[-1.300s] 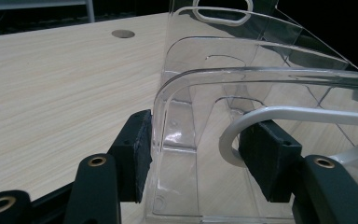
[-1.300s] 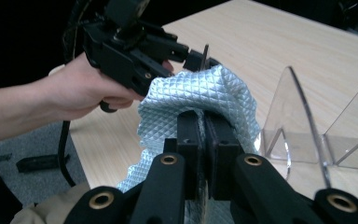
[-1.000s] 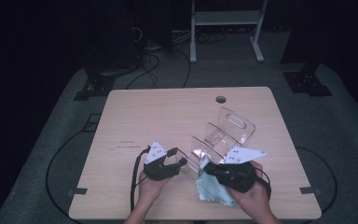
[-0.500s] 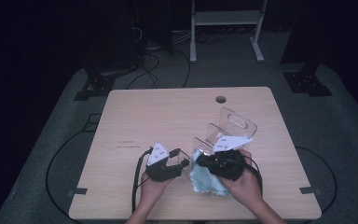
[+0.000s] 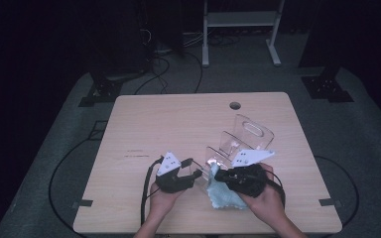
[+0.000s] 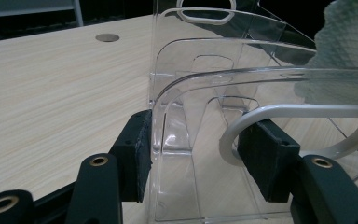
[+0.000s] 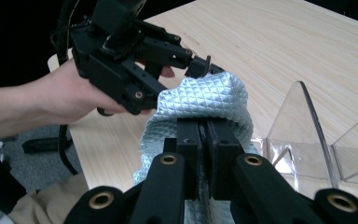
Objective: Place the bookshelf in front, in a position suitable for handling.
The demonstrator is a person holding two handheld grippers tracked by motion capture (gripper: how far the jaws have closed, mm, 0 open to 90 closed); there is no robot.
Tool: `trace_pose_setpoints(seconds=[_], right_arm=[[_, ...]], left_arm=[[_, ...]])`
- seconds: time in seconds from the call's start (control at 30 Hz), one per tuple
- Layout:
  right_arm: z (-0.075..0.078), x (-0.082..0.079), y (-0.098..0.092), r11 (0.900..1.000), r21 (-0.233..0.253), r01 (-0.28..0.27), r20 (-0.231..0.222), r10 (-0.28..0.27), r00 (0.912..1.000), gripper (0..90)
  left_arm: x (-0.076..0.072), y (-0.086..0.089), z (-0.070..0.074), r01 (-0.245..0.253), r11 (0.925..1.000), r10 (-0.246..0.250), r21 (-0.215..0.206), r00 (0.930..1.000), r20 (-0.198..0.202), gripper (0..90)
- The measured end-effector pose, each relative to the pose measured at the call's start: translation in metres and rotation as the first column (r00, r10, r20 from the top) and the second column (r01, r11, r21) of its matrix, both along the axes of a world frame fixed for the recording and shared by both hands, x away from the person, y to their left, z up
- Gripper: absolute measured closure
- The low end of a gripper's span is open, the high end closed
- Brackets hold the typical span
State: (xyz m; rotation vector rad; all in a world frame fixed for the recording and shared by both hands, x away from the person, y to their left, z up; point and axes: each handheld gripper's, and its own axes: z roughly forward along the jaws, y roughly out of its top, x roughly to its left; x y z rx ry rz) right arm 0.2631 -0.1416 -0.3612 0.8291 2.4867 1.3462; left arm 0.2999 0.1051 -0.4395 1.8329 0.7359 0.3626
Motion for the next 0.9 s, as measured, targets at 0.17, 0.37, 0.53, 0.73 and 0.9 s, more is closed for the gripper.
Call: trace_pose_setpoints(seconds=[0.17, 0.37, 0.53, 0.73, 0.9], right_arm=[[0.001, 0.002, 0.001, 1.000, -0.011, -0.002, -0.004, 0.002, 1.0000, 85.0], [0.001, 0.007, 0.006, 1.000, -0.009, -0.006, 0.002, 0.006, 1.0000, 84.9], [-0.001, -0.002, -0.003, 1.000, -0.002, -0.003, 0.005, 0.003, 1.0000, 84.9], [-0.005, -0.019, -0.018, 1.000, -0.002, 0.014, 0.019, -0.014, 0.9997, 84.8], [-0.007, -0.030, -0.023, 0.999, -0.019, 0.032, 0.057, -0.031, 0.9979, 84.8]], left_arm=[[0.000, -0.001, 0.000, 0.002, 1.0000, -0.002, -0.002, 1.0000, 0.002, 46.1], [0.000, 0.000, 0.000, 0.007, 1.0000, -0.007, 0.001, 1.0000, 0.006, 46.2], [0.000, 0.000, 0.000, 0.009, 1.0000, -0.009, 0.005, 0.9999, 0.006, 46.2], [0.001, -0.001, 0.000, 0.017, 0.9998, -0.017, 0.009, 0.9998, 0.006, 46.1], [0.000, -0.002, 0.001, 0.046, 0.9989, -0.046, 0.009, 0.9989, 0.003, 46.0]])
